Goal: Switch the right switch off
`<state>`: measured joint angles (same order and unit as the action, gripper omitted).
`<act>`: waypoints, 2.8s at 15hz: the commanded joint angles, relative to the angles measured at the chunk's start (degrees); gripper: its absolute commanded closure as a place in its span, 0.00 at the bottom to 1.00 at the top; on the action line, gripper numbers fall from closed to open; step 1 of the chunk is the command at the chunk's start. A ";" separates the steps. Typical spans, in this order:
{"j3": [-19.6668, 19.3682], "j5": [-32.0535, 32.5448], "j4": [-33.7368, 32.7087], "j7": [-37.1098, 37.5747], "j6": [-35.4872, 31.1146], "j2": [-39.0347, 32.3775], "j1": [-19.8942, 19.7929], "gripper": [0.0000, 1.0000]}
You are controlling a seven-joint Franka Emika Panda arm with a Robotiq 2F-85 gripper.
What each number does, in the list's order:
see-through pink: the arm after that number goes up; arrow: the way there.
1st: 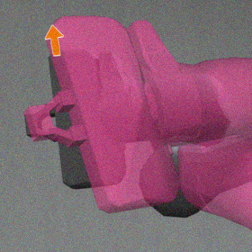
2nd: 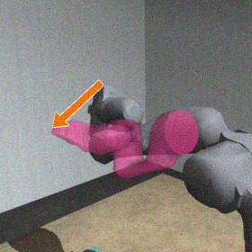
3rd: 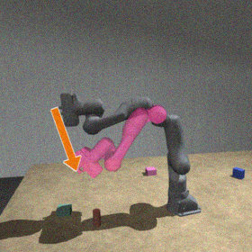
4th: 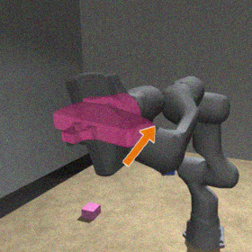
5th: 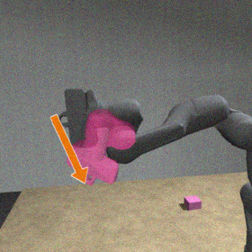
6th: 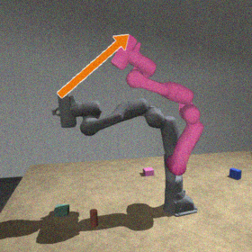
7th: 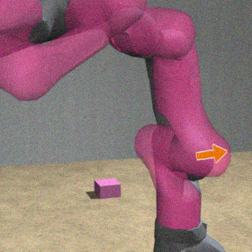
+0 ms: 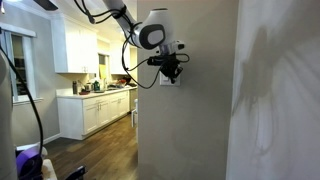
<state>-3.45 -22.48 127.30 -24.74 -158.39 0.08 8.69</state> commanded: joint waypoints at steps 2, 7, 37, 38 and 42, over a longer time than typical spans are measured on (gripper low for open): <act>0.22 -2.39 -0.83 -2.53 -3.86 -1.92 0.17 1.00; 0.04 -1.78 -0.22 -2.02 -3.95 -1.40 -0.04 1.00; 2.79 2.46 -4.18 0.04 7.74 0.15 -3.21 1.00; 2.86 2.40 -4.50 0.06 7.61 -0.39 -3.32 1.00; 3.46 2.26 -5.80 -0.05 7.27 -2.08 -3.65 1.00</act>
<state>-1.62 -20.84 123.23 -24.74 -151.04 -0.40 6.64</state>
